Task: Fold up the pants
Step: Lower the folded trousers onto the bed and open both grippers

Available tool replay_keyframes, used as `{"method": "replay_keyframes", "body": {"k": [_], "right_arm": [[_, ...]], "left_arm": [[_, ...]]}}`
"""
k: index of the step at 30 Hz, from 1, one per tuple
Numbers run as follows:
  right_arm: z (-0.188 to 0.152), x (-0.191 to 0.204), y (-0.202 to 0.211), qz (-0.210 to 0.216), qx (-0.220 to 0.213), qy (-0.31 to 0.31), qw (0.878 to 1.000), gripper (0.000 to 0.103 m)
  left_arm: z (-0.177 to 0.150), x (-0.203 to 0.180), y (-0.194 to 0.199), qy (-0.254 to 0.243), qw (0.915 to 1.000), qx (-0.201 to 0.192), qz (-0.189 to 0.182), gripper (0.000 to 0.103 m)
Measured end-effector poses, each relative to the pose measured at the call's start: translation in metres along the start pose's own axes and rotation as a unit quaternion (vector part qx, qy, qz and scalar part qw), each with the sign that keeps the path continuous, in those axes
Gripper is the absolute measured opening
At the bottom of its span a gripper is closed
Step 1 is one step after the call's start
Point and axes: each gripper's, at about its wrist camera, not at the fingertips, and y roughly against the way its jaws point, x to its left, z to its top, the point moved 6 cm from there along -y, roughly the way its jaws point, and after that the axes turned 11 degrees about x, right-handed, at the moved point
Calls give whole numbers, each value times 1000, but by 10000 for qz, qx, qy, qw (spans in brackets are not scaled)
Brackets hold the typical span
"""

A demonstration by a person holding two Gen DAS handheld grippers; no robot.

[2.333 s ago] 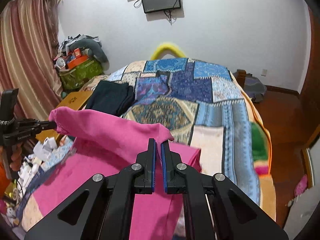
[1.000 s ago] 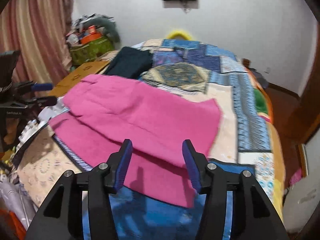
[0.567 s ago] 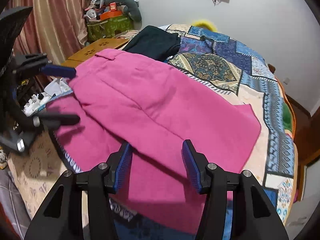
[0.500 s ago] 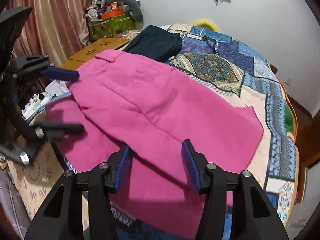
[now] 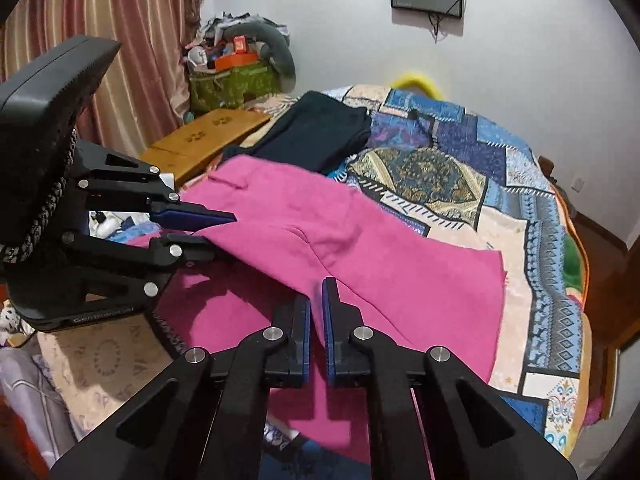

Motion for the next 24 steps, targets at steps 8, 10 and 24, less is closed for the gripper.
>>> {"method": "replay_keyframes", "body": {"k": [8, 10, 24], "right_arm": [[-16, 8, 14, 180, -1, -132, 9998, 4], [-21, 10, 10, 226, 54, -177, 9996, 4], [-46, 10, 10, 823, 381, -782, 9928, 9]], "left_arm": [[-13, -13, 13, -7, 9997, 13, -263, 11], [-19, -15, 10, 67, 9992, 102, -387, 11], [-47, -6, 22, 719, 9894, 368, -1209, 26]]}}
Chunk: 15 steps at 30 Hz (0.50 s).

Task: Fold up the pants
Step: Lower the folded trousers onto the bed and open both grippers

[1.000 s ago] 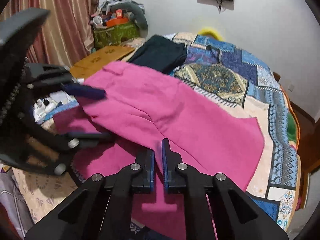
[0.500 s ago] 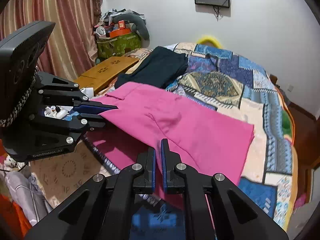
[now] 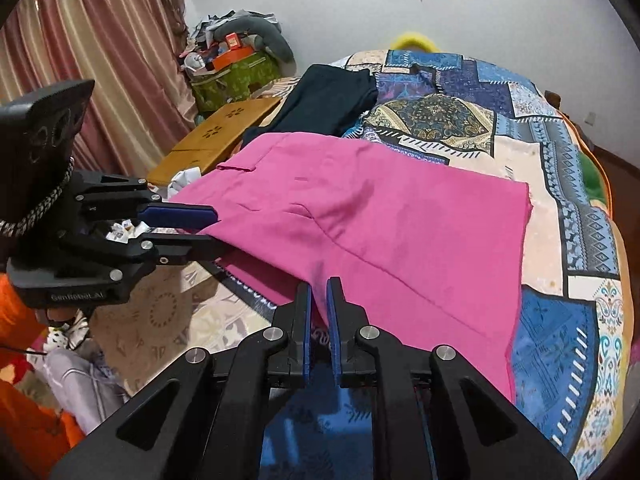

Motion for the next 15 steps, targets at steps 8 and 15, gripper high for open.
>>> {"method": "replay_keyframes", "body": {"k": [8, 15], "right_arm": [[11, 3, 26, 221, -442, -182, 9986, 21], [34, -8, 18, 488, -580, -663, 9949, 34]], "left_arm": [[8, 26, 32, 494, 9978, -432, -47, 26], [33, 51, 27, 983, 9936, -535, -179, 37]]}}
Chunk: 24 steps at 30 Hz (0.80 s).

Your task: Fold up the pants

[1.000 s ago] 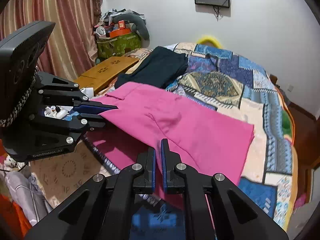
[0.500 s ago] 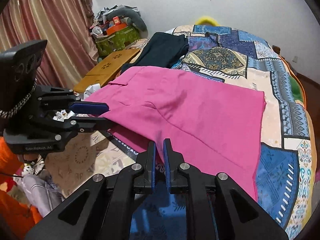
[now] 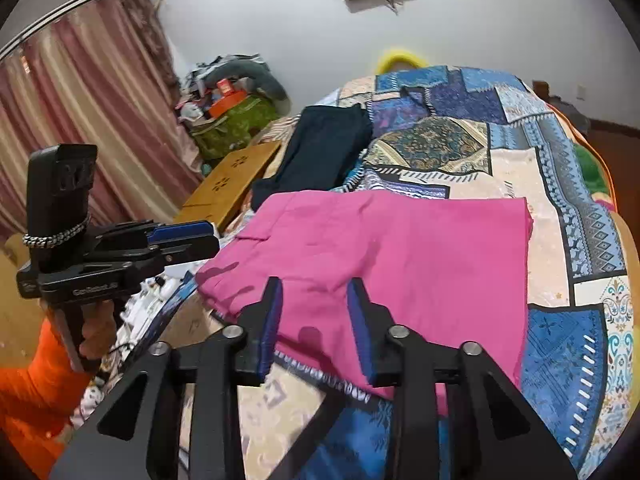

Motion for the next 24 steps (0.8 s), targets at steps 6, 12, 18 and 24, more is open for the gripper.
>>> {"method": "replay_keyframes", "body": {"k": [6, 12, 18, 24], "right_arm": [[0, -6, -30, -18, 284, -128, 9995, 41], [-20, -25, -45, -87, 598, -254, 9979, 41], [-37, -50, -33, -365, 684, -468, 9959, 44], [-57, -91, -16, -731, 732, -986, 9897, 44]], "left_arm": [[-2, 6, -33, 155, 9992, 370, -48, 41], [-25, 22, -48, 63, 9978, 557, 345, 44], [-36, 35, -38, 190, 9976, 509, 427, 49], [-46, 47, -29, 353, 9971, 438, 519, 56]]}}
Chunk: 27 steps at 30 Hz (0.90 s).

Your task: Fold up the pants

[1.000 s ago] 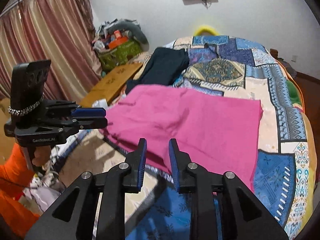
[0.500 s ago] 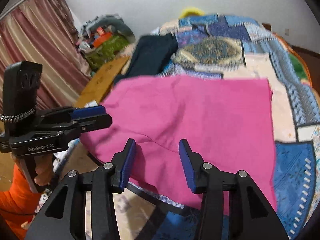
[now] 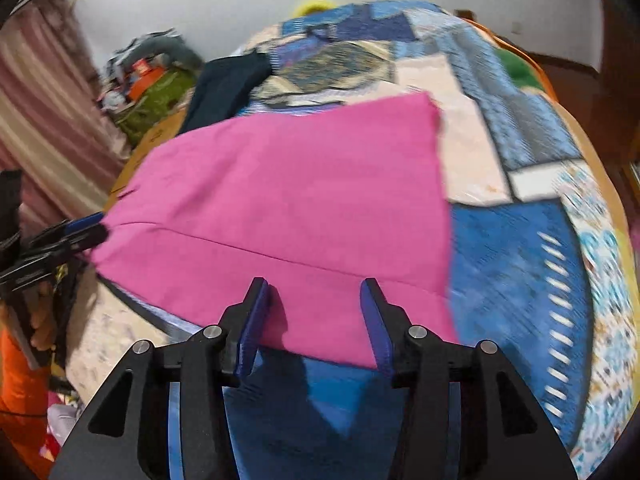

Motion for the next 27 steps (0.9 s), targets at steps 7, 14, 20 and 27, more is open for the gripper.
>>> {"method": "replay_keyframes", "body": {"k": [7, 14, 20, 27], "right_arm": [[-16, -38, 9, -279, 62, -525, 9982, 44], [-2, -32, 25, -459, -101, -344, 9983, 44], [31, -16, 55, -570, -568, 3, 9968, 44], [71, -15, 54, -669, -766, 158, 9947, 46]], "left_arm": [[-11, 28, 5, 347, 9994, 50, 36, 56], [6, 30, 17, 265, 9989, -158, 355, 56], [43, 41, 27, 341, 9975, -410, 454, 56], [91, 62, 9, 651, 9967, -392, 292, 56]]}}
